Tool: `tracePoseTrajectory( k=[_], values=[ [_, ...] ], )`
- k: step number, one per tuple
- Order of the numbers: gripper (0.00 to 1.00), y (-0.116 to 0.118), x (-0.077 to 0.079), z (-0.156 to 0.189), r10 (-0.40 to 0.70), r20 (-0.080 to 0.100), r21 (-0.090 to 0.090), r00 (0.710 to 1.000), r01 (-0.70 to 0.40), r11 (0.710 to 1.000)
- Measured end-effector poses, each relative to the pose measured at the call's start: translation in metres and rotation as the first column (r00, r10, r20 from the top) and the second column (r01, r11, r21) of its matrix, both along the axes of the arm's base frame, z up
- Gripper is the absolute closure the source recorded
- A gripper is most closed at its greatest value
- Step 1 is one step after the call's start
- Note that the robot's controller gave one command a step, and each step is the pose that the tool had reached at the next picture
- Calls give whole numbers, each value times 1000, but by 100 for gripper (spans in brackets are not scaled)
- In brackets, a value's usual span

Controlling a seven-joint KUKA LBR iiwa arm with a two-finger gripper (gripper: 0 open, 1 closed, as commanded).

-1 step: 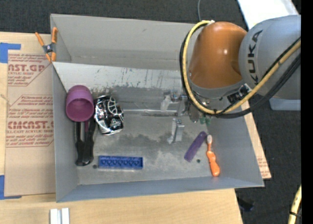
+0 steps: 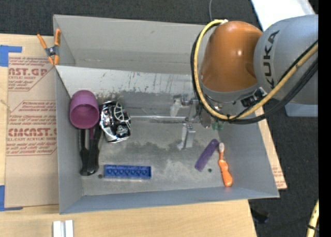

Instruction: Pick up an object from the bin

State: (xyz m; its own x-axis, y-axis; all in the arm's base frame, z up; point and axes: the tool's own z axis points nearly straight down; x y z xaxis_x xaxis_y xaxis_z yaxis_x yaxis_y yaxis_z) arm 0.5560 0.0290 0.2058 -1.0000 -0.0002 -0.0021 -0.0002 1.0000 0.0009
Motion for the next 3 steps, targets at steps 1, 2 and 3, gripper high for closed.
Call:
tracePoseTrajectory(
  k=[1, 2, 3],
  values=[
    [0, 8, -19, -49, -71, 4, 1, 997, 71, 998],
    [0, -8, -10, -122, 1, 13, 0, 1000, -1, 1000],
    [0, -39, 18, -139, -119, 4, 5, 993, 119, 993]
  ],
)
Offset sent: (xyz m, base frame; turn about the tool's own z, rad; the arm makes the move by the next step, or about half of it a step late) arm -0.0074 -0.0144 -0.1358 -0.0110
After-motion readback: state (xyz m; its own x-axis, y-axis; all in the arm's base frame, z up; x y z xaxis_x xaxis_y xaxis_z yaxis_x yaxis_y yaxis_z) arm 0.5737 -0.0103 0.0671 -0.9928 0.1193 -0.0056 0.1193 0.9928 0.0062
